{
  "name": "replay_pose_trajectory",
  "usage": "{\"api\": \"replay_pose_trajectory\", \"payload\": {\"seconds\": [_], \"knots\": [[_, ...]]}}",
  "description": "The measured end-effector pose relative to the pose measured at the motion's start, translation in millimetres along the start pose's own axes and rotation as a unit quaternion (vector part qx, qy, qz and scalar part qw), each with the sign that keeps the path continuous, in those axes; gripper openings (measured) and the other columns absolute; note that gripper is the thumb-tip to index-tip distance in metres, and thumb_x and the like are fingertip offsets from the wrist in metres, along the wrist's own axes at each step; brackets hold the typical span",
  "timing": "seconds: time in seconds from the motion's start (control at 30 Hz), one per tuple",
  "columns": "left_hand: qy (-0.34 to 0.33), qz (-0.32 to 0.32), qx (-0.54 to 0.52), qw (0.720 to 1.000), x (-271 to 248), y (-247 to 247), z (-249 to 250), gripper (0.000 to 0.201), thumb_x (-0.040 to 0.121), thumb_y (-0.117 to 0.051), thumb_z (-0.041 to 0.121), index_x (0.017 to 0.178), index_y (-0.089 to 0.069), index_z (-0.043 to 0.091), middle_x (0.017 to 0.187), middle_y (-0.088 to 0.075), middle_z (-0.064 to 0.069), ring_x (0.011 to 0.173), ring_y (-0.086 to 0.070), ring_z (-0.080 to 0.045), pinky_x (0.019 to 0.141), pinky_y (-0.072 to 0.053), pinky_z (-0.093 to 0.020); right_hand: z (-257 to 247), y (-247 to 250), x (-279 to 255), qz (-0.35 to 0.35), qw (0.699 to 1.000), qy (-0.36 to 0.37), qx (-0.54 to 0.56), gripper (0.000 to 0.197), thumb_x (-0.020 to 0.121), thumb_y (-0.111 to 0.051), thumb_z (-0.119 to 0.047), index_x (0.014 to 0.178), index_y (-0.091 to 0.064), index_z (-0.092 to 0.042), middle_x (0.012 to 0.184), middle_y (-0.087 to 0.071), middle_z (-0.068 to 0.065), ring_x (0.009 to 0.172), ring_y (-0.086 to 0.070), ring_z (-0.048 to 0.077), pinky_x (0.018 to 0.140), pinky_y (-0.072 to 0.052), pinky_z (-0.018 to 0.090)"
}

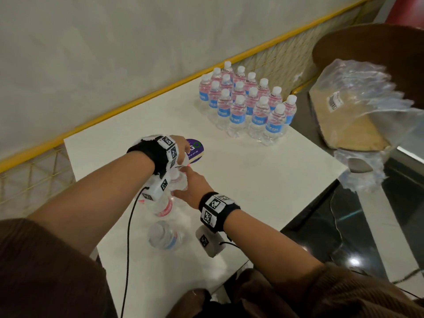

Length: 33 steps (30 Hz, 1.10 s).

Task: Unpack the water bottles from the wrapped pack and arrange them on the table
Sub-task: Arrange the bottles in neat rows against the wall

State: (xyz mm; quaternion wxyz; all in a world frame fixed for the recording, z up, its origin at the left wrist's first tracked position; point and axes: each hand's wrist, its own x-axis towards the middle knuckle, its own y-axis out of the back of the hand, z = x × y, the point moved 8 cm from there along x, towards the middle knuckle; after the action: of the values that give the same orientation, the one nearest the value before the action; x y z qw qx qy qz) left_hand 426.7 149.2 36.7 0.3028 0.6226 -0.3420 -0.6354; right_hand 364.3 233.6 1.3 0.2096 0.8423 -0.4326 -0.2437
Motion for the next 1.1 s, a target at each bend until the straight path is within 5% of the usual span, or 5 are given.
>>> {"api": "replay_pose_trajectory", "payload": {"seconds": [0.07, 0.27, 0.73, 0.93, 1.1], "knots": [[-0.005, 0.002, 0.009, 1.0, 1, -2, 2, 0.031, 0.083, -0.06, 0.002, 0.107, -0.057, 0.02, 0.118, -0.054, -0.018, 0.095, -0.053, -0.032, 0.062, -0.037, -0.02, 12, -2, 2, 0.018, 1.0, -0.013, -0.005, 0.064, 0.083, -0.068, -0.024, 0.135, -0.035, -0.009, 0.122, -0.057, 0.017, 0.108, -0.057, 0.033, 0.084, -0.044, 0.032], [-0.004, 0.021, -0.076, 0.997, 13, -5, -4, 0.053, 0.075, -0.073, 0.011, 0.127, -0.06, 0.015, 0.135, -0.055, -0.007, 0.118, -0.057, -0.025, 0.08, -0.043, -0.025, 54, 39, 3, 0.071, 0.995, -0.057, -0.028, 0.063, 0.082, -0.068, -0.027, 0.132, -0.036, -0.009, 0.121, -0.057, 0.018, 0.111, -0.053, 0.033, 0.087, -0.045, 0.036], [-0.06, 0.139, -0.265, 0.952, 63, 31, 80, 0.037, 0.081, -0.071, 0.02, 0.117, -0.062, 0.013, 0.125, -0.058, -0.009, 0.115, -0.055, -0.026, 0.091, -0.043, -0.028, 162, 182, 11, 0.162, 0.974, -0.137, 0.081, 0.071, 0.078, -0.074, -0.021, 0.14, -0.039, -0.02, 0.132, -0.055, 0.005, 0.113, -0.056, 0.021, 0.089, -0.044, 0.026], [-0.06, 0.203, -0.347, 0.914, 97, 50, 103, 0.041, 0.083, -0.07, 0.026, 0.118, -0.056, 0.008, 0.116, -0.061, -0.014, 0.108, -0.057, -0.03, 0.082, -0.04, -0.027, 185, 208, 22, 0.162, 0.976, -0.103, 0.105, 0.071, 0.079, -0.074, -0.015, 0.14, -0.038, -0.024, 0.131, -0.055, 0.001, 0.107, -0.052, 0.012, 0.086, -0.039, 0.022], [-0.056, 0.182, -0.522, 0.832, 122, 15, 106, 0.074, 0.073, -0.08, 0.026, 0.135, -0.042, 0.016, 0.127, -0.055, -0.003, 0.115, -0.055, -0.021, 0.099, -0.045, -0.035, 218, 195, 28, 0.155, 0.969, -0.144, 0.127, 0.088, 0.071, -0.081, -0.024, 0.143, -0.03, -0.022, 0.136, -0.049, 0.005, 0.12, -0.051, 0.023, 0.099, -0.045, 0.036]]}}
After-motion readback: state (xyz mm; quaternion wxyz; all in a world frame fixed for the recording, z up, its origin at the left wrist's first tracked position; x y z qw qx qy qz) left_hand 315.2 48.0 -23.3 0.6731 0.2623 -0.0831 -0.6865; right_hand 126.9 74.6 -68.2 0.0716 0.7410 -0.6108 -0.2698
